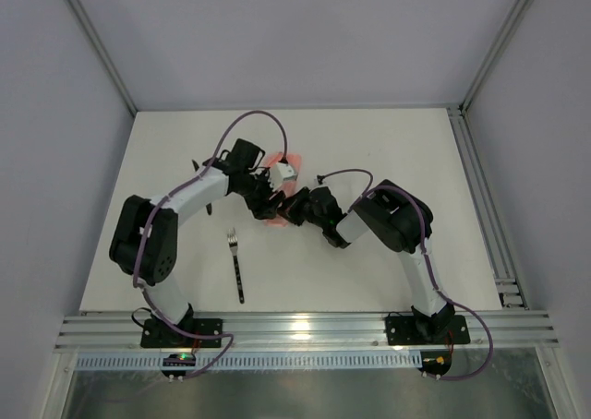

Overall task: Fold the napkin into a case and place the utensils inside
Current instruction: Stuff the top corner of the smaller-rectangle-folded napkin into the folded napkin.

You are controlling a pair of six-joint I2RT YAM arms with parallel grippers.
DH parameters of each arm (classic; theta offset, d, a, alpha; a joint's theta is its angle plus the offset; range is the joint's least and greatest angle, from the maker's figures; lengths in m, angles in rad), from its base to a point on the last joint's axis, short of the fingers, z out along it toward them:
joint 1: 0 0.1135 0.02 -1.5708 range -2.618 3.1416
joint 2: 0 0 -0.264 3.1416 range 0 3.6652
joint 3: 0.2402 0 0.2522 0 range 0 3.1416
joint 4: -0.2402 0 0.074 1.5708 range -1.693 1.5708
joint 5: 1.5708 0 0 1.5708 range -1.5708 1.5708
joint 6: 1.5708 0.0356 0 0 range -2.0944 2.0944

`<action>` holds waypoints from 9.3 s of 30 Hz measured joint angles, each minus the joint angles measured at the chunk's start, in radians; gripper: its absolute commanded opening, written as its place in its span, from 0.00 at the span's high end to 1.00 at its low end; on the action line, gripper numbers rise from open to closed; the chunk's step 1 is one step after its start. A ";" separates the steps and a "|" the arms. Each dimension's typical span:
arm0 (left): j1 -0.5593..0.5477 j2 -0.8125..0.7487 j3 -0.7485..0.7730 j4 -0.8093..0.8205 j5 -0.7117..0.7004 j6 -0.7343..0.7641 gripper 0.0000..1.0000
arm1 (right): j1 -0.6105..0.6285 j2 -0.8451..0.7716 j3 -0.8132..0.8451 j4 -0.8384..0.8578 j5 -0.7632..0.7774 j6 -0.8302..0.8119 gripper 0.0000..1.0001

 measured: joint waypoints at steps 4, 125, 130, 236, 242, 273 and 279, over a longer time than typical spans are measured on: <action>0.000 -0.076 0.033 -0.104 0.064 0.047 0.42 | 0.000 0.000 -0.004 0.006 0.000 0.002 0.96; -0.137 0.128 0.019 0.123 -0.336 -0.010 0.69 | -0.187 -0.283 -0.208 -0.131 -0.165 -0.252 0.78; -0.234 0.103 -0.042 0.186 -0.494 0.098 0.80 | -0.275 -0.353 -0.123 -0.359 -0.210 -0.443 0.70; -0.462 -0.027 -0.233 0.251 -0.639 0.117 1.00 | -0.224 -0.254 0.247 -0.977 -0.187 -1.019 0.88; -0.455 -0.049 -0.277 0.358 -0.718 0.085 1.00 | -0.245 -0.375 0.232 -1.009 -0.200 -1.007 0.79; -0.343 -0.056 -0.281 0.537 -0.705 -0.111 1.00 | -0.062 -0.289 -0.288 -0.021 -0.151 -0.292 0.96; -0.338 -0.057 -0.278 0.533 -0.679 -0.129 1.00 | -0.039 -0.187 -0.209 0.024 -0.128 -0.225 0.96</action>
